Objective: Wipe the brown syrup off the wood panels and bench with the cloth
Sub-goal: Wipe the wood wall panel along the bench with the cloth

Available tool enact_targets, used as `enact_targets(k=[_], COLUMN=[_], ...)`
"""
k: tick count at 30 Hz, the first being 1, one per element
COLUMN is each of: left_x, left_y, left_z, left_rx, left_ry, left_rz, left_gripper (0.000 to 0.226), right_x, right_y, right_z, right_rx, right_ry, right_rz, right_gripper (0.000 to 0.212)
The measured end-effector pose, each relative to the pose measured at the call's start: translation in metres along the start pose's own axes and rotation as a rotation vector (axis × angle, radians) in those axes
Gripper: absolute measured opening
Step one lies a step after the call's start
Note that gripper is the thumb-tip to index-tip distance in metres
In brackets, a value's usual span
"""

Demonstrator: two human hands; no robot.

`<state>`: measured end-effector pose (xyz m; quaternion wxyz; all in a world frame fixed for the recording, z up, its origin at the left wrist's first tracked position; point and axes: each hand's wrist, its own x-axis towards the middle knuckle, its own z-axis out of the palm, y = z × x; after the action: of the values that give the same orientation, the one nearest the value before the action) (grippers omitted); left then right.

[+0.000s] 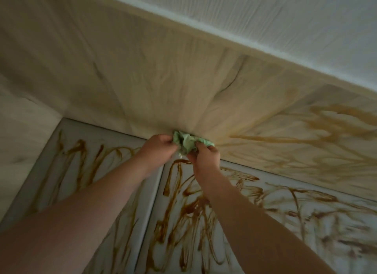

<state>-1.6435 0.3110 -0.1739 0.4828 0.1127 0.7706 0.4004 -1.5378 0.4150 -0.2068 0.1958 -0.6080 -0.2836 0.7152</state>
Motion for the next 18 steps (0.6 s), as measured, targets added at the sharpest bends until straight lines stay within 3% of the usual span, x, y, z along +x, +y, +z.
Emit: enact_targets(k=[3, 6, 7, 8, 10, 11, 13, 18], left_x=[0.017, 0.032, 0.035, 0.038, 0.041, 0.042, 0.038, 0.013], left_y=[-0.029, -0.051, -0.056, -0.061, -0.063, -0.064, -0.057, -0.016], left_z=[-0.014, -0.033, -0.038, -0.042, -0.048, -0.051, -0.053, -0.059], left_rx=[-0.034, -0.109, -0.109, -0.096, -0.098, -0.115, -0.171, -0.338], left_ry=[0.097, 0.233, 0.238, 0.236, 0.236, 0.24, 0.259, 0.317], left_rz=[-0.041, -0.075, -0.07, -0.063, -0.02, -0.007, 0.004, 0.005], left_gripper=[0.069, 0.105, 0.105, 0.101, 0.089, 0.087, 0.087, 0.081], right_x=[0.041, 0.086, 0.091, 0.097, 0.093, 0.089, 0.067, -0.033], right_y=[0.034, 0.056, 0.062, 0.064, 0.067, 0.066, 0.052, -0.015], right_z=[0.002, -0.002, 0.0, 0.005, 0.011, 0.013, 0.025, 0.057], right_rx=[0.115, -0.015, -0.084, 0.085, 0.176, 0.206, 0.296, 0.625], right_ry=[0.088, 0.168, 0.172, 0.191, 0.216, 0.182, 0.072, -0.183], right_rz=[0.08, 0.13, 0.138, 0.181, 0.181, 0.188, 0.238, 0.317], right_gripper=[0.025, 0.007, 0.01, 0.012, 0.041, 0.044, 0.033, 0.029])
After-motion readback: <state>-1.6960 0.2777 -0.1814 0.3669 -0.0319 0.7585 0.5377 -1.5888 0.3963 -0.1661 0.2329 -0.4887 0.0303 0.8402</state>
